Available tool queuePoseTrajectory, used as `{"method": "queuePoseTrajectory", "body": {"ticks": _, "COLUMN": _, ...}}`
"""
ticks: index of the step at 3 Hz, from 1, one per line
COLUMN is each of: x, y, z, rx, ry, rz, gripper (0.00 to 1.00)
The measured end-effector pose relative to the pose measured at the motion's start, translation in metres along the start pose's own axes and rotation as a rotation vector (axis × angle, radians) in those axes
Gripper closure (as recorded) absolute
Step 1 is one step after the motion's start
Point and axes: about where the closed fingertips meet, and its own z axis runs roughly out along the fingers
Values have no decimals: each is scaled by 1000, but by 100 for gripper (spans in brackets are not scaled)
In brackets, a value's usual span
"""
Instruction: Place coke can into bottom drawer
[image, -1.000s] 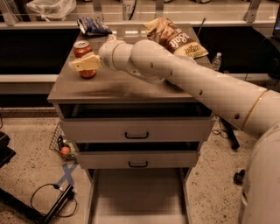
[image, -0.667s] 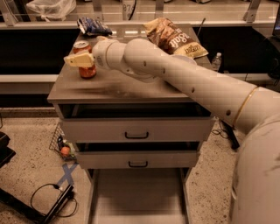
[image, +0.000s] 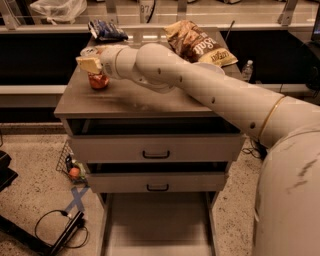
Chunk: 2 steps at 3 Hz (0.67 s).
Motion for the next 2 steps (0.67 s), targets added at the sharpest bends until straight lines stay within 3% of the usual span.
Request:
{"method": "queuePoseTrajectory", "body": {"ticks": 1, "x": 0, "y": 2, "z": 2, "rx": -4, "ry": 0, "rz": 0, "gripper": 88}}
{"method": "queuePoseTrajectory", "body": {"ticks": 2, "x": -9, "y": 1, "z": -2, "rx": -11, "ry": -11, "rz": -12, "gripper": 100}}
